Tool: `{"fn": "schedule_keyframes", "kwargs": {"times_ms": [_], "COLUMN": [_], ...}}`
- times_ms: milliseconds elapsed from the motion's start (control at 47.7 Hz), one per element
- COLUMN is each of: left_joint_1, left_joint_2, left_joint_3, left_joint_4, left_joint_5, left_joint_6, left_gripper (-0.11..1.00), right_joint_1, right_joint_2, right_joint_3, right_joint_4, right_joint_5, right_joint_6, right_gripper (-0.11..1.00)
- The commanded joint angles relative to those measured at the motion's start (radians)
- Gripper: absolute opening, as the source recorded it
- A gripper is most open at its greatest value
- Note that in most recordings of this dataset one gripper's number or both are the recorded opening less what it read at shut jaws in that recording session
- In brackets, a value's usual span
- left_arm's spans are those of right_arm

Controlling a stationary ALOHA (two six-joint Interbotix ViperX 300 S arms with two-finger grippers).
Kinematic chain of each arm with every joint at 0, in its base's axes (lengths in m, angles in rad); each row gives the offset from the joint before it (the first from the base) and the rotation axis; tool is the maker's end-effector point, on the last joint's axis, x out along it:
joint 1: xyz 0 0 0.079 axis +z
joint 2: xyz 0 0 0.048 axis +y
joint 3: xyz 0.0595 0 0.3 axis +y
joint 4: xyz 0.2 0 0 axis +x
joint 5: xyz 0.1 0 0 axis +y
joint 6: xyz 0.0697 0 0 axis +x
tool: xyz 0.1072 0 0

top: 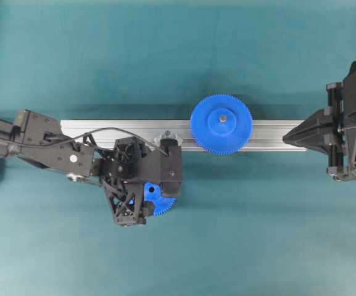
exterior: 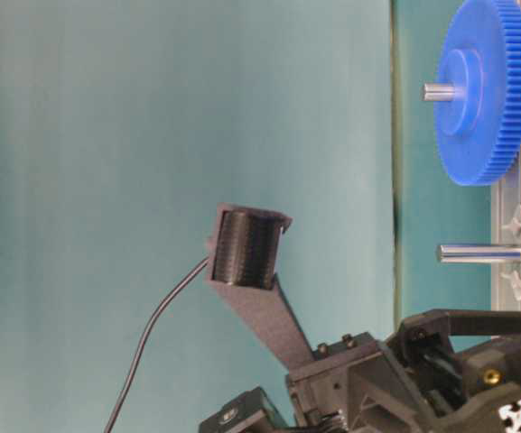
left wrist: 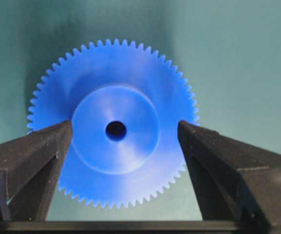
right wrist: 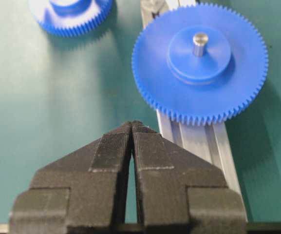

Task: Find the location of the shaft and insert the small gear.
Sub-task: 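Lower the left gripper over the small blue gear and close on its hub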

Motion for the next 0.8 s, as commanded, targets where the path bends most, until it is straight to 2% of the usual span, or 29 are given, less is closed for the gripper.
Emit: {"fn": "schedule_keyframes", "kwargs": {"times_ms": [0,315,776], "left_joint_1": [-0.006,-0.006,-0.006], "left_joint_2": [-0.006,0.012,0.021], "left_joint_3": [-0.02,-0.02,-0.018], "left_joint_4": [0.003,0.003,0.003], "left_joint_5": [0.005,0.026,0.026], "left_joint_6": [-0.002,0.0,-0.003], "left_gripper": [0.9,0.9,0.9], "right_joint_1": [-0.003,-0.003,-0.003], "right_joint_2": [-0.005,-0.04,-0.066], "right_joint_3": [-0.005,0.009,0.028], "right_joint_4": [-0.002,-0.002,-0.002], "right_joint_5": [-0.014,-0.017,-0.017], "right_joint_6": [0.009,0.009,0.055], "right_gripper": [0.08,0.08,0.08]}}
